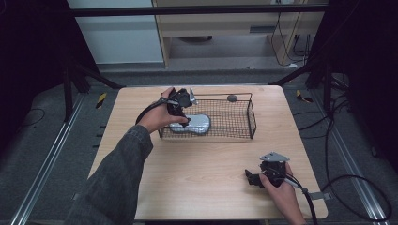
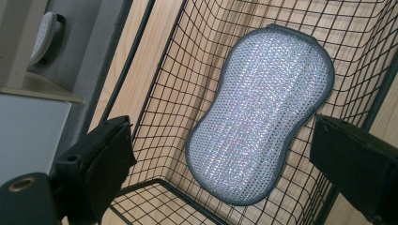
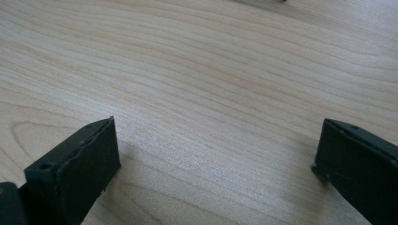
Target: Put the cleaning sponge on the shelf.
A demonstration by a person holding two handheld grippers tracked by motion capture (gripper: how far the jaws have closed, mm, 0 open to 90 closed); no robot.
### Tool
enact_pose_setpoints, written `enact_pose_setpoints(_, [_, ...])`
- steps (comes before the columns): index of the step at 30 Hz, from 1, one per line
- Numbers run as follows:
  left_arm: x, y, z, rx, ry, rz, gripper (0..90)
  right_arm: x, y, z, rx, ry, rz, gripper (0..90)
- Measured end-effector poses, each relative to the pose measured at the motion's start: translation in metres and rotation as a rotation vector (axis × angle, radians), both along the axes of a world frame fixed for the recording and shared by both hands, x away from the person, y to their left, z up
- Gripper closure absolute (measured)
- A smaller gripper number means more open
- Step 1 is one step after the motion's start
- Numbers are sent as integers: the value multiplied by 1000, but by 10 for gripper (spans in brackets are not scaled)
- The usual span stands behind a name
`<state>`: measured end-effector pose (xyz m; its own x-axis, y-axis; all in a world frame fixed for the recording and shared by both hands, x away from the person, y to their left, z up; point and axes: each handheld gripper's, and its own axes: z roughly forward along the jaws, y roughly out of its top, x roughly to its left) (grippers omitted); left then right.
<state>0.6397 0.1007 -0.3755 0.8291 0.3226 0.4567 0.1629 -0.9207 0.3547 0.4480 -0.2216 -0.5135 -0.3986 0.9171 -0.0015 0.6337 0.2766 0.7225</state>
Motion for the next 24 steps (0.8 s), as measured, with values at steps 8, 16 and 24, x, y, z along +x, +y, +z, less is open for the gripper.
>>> enact_pose_setpoints(8, [-2,-1,2,-7,-6,-8,60,0,0,0,0,0,0,4])
enact_pose_setpoints(16, [-8,-4,4,-16,-24,-17,48,0,0,0,-2,2,0,4])
enact_pose_setpoints(24, [-18,-6,7,-38,-43,-24,38,0,0,0,-2,2,0,4])
